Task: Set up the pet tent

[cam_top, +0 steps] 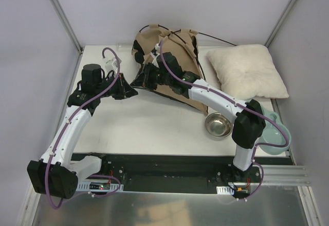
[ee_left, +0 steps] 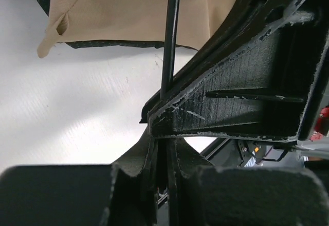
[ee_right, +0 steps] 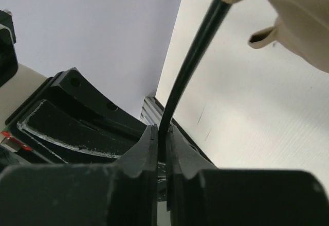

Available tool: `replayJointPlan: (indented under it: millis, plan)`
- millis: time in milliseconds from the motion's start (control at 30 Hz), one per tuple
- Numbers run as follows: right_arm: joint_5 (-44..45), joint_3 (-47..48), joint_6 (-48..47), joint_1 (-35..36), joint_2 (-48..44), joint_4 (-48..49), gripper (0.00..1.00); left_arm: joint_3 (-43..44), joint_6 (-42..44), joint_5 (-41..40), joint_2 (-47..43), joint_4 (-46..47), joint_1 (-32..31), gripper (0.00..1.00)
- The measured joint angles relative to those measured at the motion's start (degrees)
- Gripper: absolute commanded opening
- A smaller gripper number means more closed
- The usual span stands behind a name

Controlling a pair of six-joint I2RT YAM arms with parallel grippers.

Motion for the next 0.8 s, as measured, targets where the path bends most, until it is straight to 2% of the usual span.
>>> replayJointPlan:
  millis: [133,200,300,533,800]
  plan:
    - [0.92,0.00,0.44,0.09,0.00,-0.20,0.00,0.13,0.15,-1.27,0.09,0.20,0.00,0.48]
    - [1.44,0.00,0.46,0.15,0.00,-0.11,0.00,0.11,0.37,-2.47,-0.09,0.42,0.00,0.62]
    - [1.38,0.00,0.39,0.00,-0.09,-0.07,0.00,-0.39,1.05,-5.44,-1.49,0.66,0.11,0.75]
    - [-0.15,0.00,0.37,-0.02,-0.81,-0.07,0.00,-3.06,2.64,-10.58,-7.48,2.56,3.32,0.77]
    - [-0.07,-0.13,0.26,-0.33,-1.09,1.20,0.00,-7.85,-1.81,-9.33,-8.87,9.35,6.12,0.73]
